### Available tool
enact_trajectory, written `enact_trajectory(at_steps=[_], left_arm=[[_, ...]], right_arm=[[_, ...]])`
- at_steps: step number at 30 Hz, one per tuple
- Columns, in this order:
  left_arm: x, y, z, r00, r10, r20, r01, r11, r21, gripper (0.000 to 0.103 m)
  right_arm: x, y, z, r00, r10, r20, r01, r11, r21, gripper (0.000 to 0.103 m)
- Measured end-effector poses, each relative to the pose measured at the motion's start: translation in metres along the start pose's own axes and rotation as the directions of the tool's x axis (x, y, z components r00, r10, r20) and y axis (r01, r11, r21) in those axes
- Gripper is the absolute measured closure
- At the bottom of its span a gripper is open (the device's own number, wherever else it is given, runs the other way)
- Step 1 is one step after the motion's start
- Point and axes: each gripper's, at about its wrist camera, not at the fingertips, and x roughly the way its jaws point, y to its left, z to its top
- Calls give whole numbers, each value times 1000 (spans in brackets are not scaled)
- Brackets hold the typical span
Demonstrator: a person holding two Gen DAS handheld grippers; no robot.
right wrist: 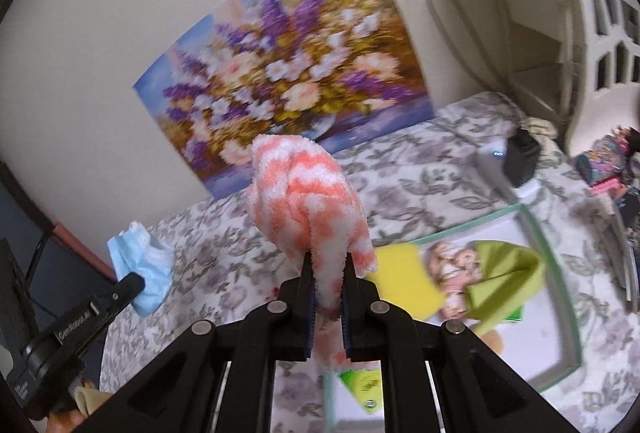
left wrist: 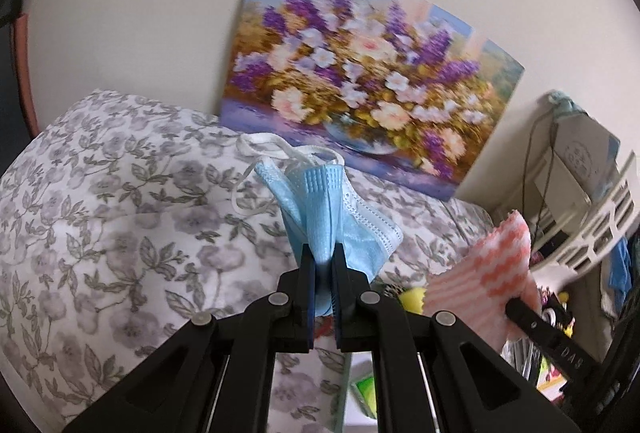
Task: Organize soft objects
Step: 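Carry the striped cloth with the right tool while the left tool carries the mask over the tray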
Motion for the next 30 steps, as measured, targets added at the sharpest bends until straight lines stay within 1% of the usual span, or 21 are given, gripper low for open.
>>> enact_trajectory(at_steps=[4, 6, 11, 14, 16, 18, 21, 23, 27, 30], left_arm=[[9, -21, -8, 999, -23, -38, 25, 999, 43, 97], [17, -33, -15, 997, -33, -73, 38, 997, 69, 97], [33, -64, -35, 985, -70, -155, 91, 987, 130, 96], [39, -81, -45, 981, -70, -183, 104, 978, 181, 96], [45, -91, -53, 974, -78, -213, 123, 971, 205, 96], [52, -96, -60, 969, -71, -238, 125, 967, 223, 96], [72, -97, -73, 948, -62, -312, 135, 967, 216, 96], [86, -94, -81, 931, -57, -360, 136, 971, 198, 96], [107, -93, -95, 913, -12, -408, 110, 970, 216, 96], [117, -92, -101, 900, -7, -436, 110, 971, 211, 96]], right_arm=[[-5, -27, 5, 997, -73, -3, 73, 997, 25, 92], [-4, -41, 7, 994, -110, -19, 110, 993, 45, 92], [7, -66, 4, 990, -123, -73, 129, 987, 93, 92], [9, -73, 4, 988, -128, -86, 137, 985, 103, 92], [13, -75, 3, 986, -132, -99, 142, 984, 104, 92], [24, -79, -1, 980, -145, -138, 160, 982, 100, 92], [43, -83, -10, 961, -182, -206, 203, 976, 83, 92], [59, -89, -18, 944, -200, -264, 227, 971, 75, 92], [76, -98, -29, 921, -213, -327, 247, 967, 66, 92], [83, -102, -34, 909, -227, -350, 262, 963, 56, 92]])
